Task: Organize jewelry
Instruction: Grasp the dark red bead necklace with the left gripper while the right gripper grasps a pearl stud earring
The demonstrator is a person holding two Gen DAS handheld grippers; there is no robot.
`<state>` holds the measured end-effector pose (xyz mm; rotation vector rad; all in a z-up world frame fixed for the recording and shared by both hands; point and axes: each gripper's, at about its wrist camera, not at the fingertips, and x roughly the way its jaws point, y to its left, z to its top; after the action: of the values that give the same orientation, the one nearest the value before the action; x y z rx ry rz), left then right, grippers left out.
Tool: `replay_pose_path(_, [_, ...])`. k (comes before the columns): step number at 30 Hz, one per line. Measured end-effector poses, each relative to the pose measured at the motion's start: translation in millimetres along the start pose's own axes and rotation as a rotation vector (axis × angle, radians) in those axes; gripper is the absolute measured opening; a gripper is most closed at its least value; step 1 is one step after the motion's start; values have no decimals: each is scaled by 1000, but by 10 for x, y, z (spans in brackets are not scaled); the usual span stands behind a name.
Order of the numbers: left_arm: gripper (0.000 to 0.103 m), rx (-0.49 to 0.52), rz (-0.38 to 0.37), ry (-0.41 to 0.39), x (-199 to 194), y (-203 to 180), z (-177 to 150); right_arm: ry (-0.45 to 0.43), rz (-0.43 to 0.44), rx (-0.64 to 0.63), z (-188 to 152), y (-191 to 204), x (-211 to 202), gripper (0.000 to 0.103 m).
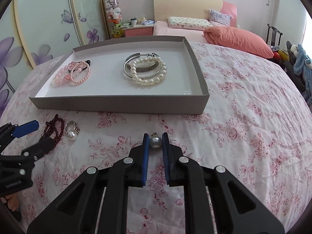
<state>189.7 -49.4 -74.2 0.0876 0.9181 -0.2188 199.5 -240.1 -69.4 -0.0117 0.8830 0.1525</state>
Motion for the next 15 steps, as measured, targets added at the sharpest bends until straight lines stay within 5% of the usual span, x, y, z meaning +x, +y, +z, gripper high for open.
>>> replay_pose_path(10, [69,2,54,17,96,-104,60,1,1,1,14,19,17,14])
replay_pose_path(15, [27,8,53,3,72,-147,72,0,7,6,14,3,15,15])
